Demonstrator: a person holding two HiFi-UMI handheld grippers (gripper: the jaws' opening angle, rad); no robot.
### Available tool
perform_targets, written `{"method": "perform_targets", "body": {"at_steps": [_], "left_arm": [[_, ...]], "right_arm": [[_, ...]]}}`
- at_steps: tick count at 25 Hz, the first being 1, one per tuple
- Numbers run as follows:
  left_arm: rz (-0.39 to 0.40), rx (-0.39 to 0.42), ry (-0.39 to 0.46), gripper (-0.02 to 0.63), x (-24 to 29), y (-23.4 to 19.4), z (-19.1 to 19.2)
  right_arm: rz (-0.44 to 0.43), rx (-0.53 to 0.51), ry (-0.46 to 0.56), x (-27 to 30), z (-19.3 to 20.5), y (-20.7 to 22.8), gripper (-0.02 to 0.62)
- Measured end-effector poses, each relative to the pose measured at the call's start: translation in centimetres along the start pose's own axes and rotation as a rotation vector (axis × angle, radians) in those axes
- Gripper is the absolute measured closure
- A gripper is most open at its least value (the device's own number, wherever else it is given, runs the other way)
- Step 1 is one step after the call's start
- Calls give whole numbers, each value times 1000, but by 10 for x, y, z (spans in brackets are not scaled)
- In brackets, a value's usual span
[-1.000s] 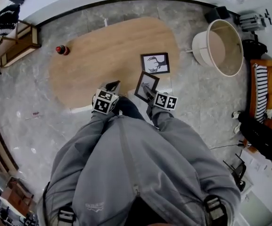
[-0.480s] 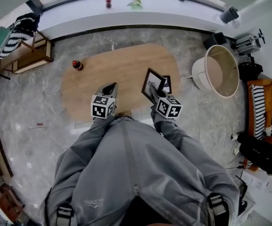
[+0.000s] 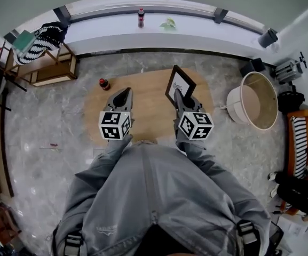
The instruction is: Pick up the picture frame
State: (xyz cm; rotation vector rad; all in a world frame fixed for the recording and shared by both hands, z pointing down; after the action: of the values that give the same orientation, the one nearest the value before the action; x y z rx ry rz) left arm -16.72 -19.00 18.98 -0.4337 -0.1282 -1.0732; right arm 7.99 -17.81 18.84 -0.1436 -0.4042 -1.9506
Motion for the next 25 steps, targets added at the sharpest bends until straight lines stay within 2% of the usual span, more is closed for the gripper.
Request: {"method": "perform_targets", "body": {"at_steps": [6,12,20,25], "left_arm": [[-32,23,165,588,-33,19,-57],[-70,149,287,588,-66,43,-98],[-77,261,374,588,-93,71,-122],[-72,281,378,588,-97,78,-122]], "right_arm": [[-40,-130,123,-12,-61,-31,558],[-47,-259,238,-31,-102,-53,558],[-55,-421,337,-53,-132,-77,558],[-66,-440,354,-57,-134,-82,558]]}}
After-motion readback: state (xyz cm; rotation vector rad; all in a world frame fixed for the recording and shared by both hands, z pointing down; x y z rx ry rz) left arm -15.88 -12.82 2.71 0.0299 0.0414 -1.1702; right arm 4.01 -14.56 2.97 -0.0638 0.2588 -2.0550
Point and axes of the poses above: the fingertips, and each gripper's own axes: x forward along the fingers, y to its right, z out of its underside, the point moved 8 cm from there along -x, backward along the fingers, and after that the axes turned 6 degrees about -x, right-handed, at the moved point
